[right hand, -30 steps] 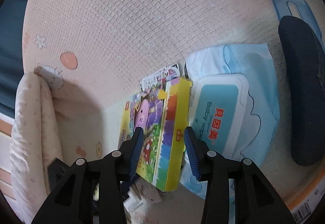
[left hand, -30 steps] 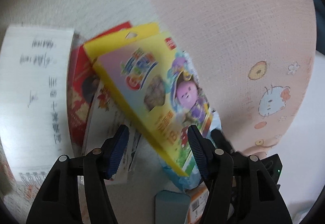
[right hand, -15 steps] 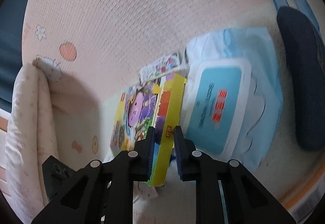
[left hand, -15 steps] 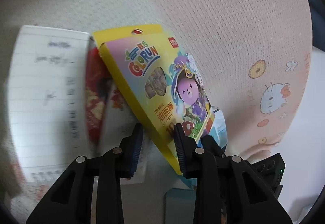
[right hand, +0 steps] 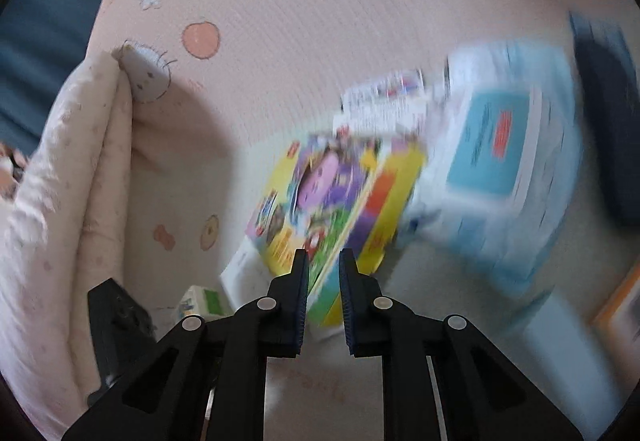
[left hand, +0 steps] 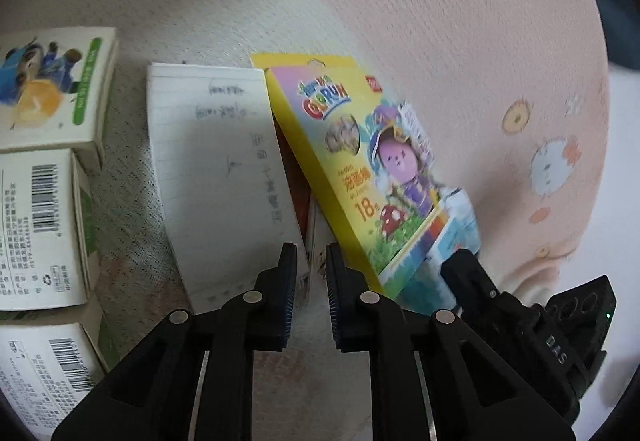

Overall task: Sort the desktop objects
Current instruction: 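Close the left gripper on the yellow COLORUN pastel box edge, then lift the pastel box with the left gripper and pull it free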

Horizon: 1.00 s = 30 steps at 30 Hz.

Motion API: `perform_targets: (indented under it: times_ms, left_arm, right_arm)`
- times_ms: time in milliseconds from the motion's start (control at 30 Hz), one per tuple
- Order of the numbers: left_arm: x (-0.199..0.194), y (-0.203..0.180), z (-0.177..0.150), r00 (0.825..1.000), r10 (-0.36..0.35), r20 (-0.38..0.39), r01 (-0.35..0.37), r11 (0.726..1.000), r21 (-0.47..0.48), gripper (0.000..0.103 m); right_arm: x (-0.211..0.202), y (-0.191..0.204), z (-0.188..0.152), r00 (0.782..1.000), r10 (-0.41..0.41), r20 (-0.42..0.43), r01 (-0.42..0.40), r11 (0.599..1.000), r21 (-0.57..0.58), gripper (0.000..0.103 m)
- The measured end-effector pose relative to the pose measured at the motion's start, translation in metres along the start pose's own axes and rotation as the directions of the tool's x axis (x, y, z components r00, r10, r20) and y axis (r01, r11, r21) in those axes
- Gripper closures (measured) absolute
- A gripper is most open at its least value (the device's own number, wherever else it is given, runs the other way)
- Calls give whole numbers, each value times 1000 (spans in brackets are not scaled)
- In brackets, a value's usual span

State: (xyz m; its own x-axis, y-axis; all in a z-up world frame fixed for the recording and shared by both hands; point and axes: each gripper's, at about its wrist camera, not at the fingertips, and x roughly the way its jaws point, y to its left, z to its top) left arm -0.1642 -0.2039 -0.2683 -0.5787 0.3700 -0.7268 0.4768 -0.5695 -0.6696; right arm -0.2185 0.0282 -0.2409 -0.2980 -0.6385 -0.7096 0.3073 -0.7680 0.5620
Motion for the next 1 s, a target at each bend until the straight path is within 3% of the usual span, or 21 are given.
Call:
perform_targets:
  times_ms: [100,200,233,267,333,367,633,767,933,1000]
  left_arm:
    - [1,3,5,1000,-21,7,22,999,-29,78]
    - [1,1,8,998,-52,18,53,997,-64,62]
    - [2,0,10,998,-67,19,68,995,-75,56]
    - [3,-1,11,997,-73,17,75,994,-81,49]
    - [7,-5,12,997,-71,4,71,994,-84,47]
    - [9,-5,14,997,-72,-2,71,994,-82,46]
    - [14,-10,14,998,-68,-5,68,995,-68,46]
    - [16,-16,15,999,-33,-2,33,999,-35,46]
    - [19,-16,18,999,-35,6,35,998,-46,47]
    - [22,-18,19,999,-31,-8,30,999,-36,60]
  right_arm:
    - [-4,9,18,998,-59,7,60,991,-118,90]
    - [5,11,32,996,-86,-12,83,984,-157,89]
    - [8,11,35,994,-106,-17,102,981,-164,83]
    - [12,9,39,991,-133,-21,128,977,-170,67]
    - [21,5,44,983,-181,-24,174,969,-177,39]
    - [23,4,46,985,-175,-12,169,968,-188,36]
    - [42,-4,57,989,-145,-28,133,956,-260,37]
    - [42,1,71,992,-124,-30,106,931,-349,37]
    - [64,2,70,968,-222,-116,145,873,-466,37]
    - [65,0,67,973,-205,-104,134,872,-471,37]
